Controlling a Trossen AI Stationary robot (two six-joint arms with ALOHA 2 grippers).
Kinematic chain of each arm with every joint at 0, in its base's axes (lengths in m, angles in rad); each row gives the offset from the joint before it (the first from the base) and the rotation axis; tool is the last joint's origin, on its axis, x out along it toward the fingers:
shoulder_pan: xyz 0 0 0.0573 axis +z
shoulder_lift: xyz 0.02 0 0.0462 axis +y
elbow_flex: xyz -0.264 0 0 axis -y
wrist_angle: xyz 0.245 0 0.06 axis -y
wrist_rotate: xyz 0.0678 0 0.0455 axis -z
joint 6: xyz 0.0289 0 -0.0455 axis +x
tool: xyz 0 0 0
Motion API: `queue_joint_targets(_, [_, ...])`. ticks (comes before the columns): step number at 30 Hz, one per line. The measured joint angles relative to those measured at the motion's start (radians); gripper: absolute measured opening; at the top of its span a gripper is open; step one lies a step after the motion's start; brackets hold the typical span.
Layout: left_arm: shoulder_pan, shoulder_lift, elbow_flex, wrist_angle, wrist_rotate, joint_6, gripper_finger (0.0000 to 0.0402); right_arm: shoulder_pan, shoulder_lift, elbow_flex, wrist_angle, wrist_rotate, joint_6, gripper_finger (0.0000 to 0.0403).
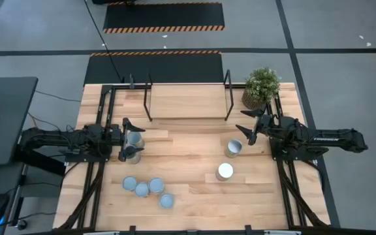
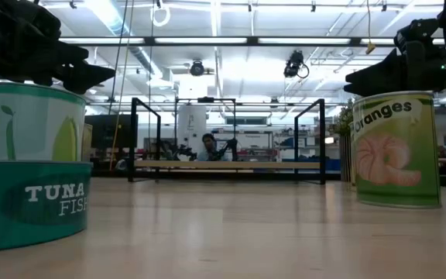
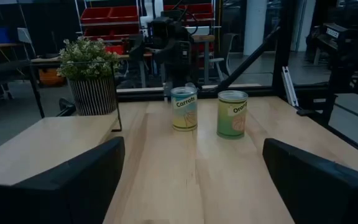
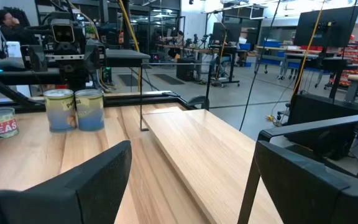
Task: Pick and place cans onto a shelf
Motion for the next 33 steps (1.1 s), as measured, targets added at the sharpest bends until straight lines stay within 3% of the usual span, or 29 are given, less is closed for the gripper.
queue_joint_targets(33, [0.000,0.000,0.000,0.000,0.000,-0.014,0.0387,0.000,0.000,0.000,0.000,0.000,0.000,0.0348])
